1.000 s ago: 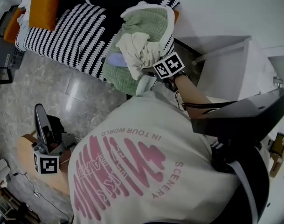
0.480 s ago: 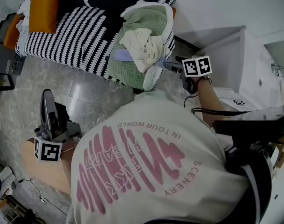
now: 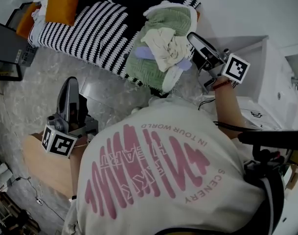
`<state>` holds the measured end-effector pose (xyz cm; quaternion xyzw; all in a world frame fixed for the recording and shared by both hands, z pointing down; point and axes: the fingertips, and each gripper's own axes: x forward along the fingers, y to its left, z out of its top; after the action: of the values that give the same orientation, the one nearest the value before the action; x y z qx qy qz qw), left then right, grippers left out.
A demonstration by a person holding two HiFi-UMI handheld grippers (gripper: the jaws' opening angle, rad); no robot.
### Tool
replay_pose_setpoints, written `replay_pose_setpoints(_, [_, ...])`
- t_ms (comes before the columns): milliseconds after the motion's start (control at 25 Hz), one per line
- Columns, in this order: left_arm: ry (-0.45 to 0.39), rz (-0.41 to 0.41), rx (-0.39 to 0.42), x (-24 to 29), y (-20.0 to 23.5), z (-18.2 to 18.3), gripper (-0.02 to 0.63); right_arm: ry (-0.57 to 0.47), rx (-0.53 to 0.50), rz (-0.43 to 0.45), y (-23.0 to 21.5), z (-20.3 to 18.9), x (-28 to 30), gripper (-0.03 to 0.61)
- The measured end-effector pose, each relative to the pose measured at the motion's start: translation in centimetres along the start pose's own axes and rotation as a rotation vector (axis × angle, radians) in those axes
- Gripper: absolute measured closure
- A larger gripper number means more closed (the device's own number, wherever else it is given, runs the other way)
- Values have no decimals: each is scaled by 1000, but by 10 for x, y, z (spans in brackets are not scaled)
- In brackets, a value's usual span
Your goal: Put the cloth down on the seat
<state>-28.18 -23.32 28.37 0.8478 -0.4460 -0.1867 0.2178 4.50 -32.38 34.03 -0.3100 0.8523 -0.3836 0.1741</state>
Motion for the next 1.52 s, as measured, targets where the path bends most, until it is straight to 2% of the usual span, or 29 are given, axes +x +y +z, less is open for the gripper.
replay_pose_setpoints(160, [45,-1,-8,-4,-3,-9,603,1,72,74,31,-4,25,527])
replay_pose_setpoints(320, [153,-1,-42,-11,-3,-36,603,9,94,96,39,-17,39,528])
replay_pose_setpoints(440, [196,-26,-21,-17,-7,-43,603,33,77,68,38,-27,42,532])
replay_pose_setpoints(560, [199,-33,23,-22,-9,-42,603,47,14,-28,28,-33,39,554])
replay_pose_setpoints(640, [193,-25,32,-25,-7,-41,603,49,3,-51,25,-35,38,565])
replay_pose_setpoints(960, [178,-13,34,-30,-3,-41,603,50,10,-30,27,-36,41,565])
replay_pose_setpoints(1200, [163,3,33,-30,0,-36,603,107,3,-17,28,-45,44,565])
replay_pose_setpoints(1520, [161,12,40,-30,2,-36,603,122,5,-13,23,-46,45,565])
